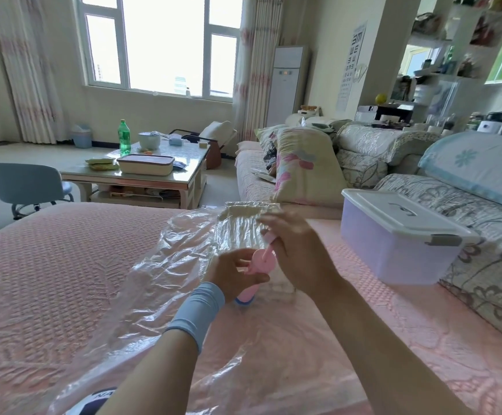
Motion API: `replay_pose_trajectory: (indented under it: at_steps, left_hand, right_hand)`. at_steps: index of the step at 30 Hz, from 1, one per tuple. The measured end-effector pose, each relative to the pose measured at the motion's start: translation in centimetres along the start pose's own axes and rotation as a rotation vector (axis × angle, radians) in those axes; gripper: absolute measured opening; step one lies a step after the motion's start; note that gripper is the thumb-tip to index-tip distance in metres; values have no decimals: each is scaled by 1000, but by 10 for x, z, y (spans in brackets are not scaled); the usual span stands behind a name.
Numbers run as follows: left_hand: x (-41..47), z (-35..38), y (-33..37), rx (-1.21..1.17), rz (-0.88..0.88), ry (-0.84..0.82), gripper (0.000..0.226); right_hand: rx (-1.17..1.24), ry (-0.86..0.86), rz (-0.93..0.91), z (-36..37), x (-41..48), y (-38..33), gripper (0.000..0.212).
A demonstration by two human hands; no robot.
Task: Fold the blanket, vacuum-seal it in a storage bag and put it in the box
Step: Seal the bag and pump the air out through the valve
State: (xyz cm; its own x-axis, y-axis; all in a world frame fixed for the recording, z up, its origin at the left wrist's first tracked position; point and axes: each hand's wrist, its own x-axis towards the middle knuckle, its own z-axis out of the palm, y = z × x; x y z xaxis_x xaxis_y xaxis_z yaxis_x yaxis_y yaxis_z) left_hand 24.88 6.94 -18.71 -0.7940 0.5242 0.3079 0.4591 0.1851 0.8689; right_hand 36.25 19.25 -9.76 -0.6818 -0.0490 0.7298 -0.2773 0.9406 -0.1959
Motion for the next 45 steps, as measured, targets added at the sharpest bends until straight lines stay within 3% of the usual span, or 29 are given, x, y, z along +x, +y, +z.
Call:
replay_pose_trajectory:
  at_steps: [2,4,5,8,10,12,16,18,20,22,24,26,30,32,34,37,38,40,45]
  left_hand:
    - [1,0,-1,0,-1,-10,47]
    - [1,2,1,7,9,-26,48]
    - [1,4,2,1,11,-31,47]
    - [1,8,3,-19,13,-16,44]
    - [1,7,2,-32,33,-5,44]
    - [1,4,0,-34,34,-8,43]
    - [3,-3,-4,-22,2,-38,45]
    - [3,-4,-4,-28,-4,-52,46]
    - [1,-4,-4,-42,-5,-51,44]
    - [-1,-5,-5,-47,3,-41,40]
    - [-3,-8,-6,-40,12,-34,39]
    - [-1,-11,-7,-50,13,-29,39]
    - [1,-15,-11,-55,4,-48,47]
    - [1,-13,-12,-41,1,-57,48]
    - [0,-12,-11,-38,6,-48,44]
    - [-1,-13,-9,-19,15,-27,30]
    - [-2,-13,-9,-24,18,-26,28]
    - [-1,-14,-10,-45,8,-23,31]
    - [2,-12,-13,-66,4,-52,44]
  right_hand:
    - [-25,259,-88,-15,8,0,28]
    - [-42,373,-99,-17,8,5,27]
    - [-41,328,-58,-13,3,6,30]
    - [-15,-152,117,15,-17,11,38]
    - [-4,-329,151,23,-20,13,38]
    - [22,-212,83,15,-12,10,39]
    - [29,295,-72,-12,12,-2,27]
    - [28,376,-92,-12,10,-5,26]
    - [9,197,-14,3,-1,-5,31]
    - [-17,-141,114,23,-11,-3,41]
    - [11,-287,161,33,-13,-4,44]
    - [50,-181,88,27,-5,-9,44]
    - [23,274,-115,6,22,-20,34]
    - [19,365,-131,6,23,-19,32]
    - [-7,197,-60,17,10,-17,38]
    - [1,-251,133,35,-7,-9,40]
    - [20,-296,157,36,-8,-8,38]
    - [33,-196,94,28,-2,-13,36]
    - [10,365,-131,-4,27,-24,29]
